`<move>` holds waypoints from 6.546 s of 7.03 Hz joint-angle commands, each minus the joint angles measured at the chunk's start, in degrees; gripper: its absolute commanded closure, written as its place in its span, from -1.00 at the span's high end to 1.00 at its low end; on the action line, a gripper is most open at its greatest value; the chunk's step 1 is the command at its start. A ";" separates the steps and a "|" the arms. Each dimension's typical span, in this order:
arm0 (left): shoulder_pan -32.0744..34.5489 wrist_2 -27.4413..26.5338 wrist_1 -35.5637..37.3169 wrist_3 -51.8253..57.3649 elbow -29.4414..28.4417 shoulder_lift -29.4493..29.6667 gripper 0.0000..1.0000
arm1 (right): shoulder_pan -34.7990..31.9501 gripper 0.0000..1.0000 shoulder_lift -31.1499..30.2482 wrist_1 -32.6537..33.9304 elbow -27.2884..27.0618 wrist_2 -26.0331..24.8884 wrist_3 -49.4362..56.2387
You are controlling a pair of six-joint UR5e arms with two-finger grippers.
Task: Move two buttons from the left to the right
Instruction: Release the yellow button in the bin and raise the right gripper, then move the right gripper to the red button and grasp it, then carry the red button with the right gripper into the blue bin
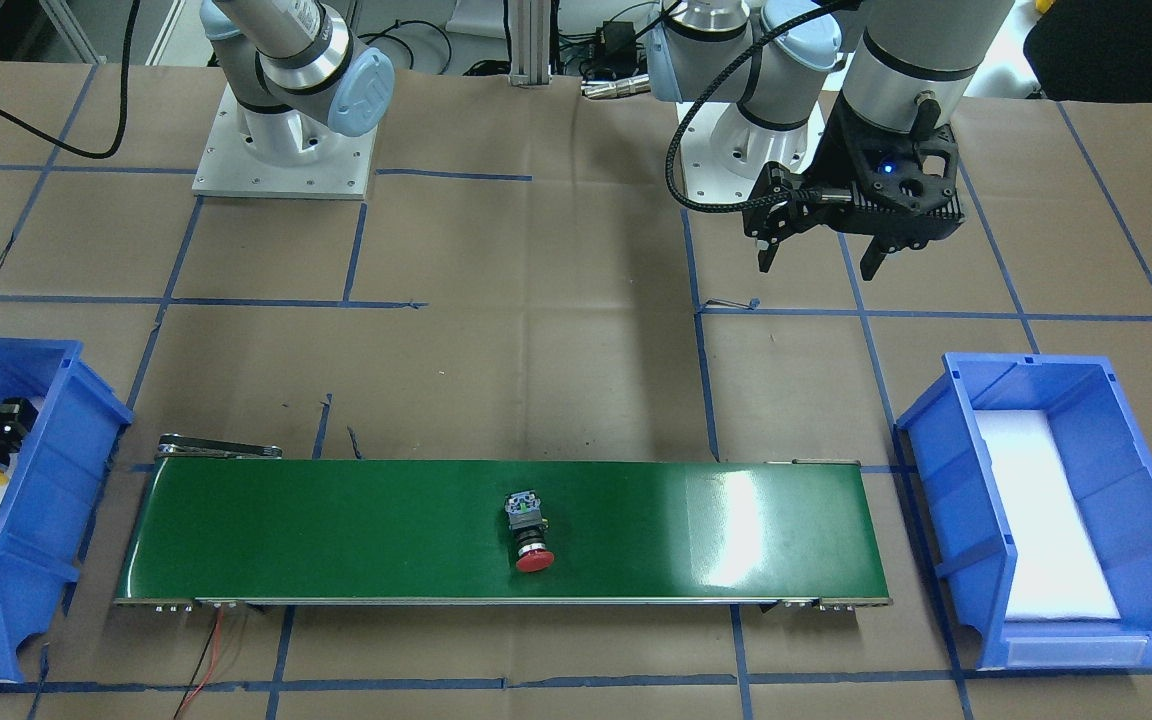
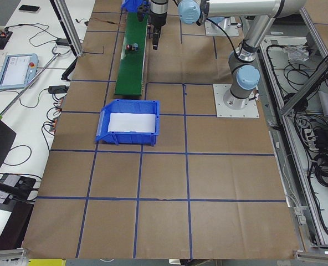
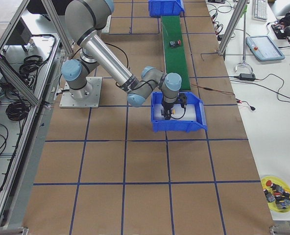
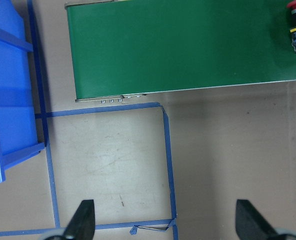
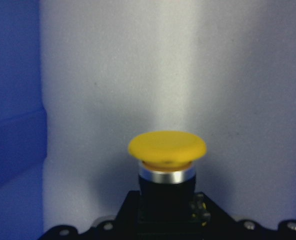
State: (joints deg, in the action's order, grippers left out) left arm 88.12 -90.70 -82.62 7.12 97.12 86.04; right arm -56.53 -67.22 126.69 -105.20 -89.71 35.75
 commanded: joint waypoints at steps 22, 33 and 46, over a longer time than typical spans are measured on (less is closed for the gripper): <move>-0.05 0.00 0.00 0.09 0.00 0.00 1.00 | -34.18 0.99 -13.03 -22.72 15.29 -0.29 -41.20; 0.04 0.00 0.00 0.09 0.00 0.00 1.00 | -33.74 0.98 -0.83 -9.80 15.28 0.58 -40.76; -0.05 0.00 0.00 0.09 0.00 -0.09 1.00 | -9.53 -0.93 0.68 -25.01 29.86 -0.21 -13.41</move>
State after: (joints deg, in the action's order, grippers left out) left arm 88.07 -90.70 -82.62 7.21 97.12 85.97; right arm -72.78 -66.14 100.97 -77.35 -90.04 14.09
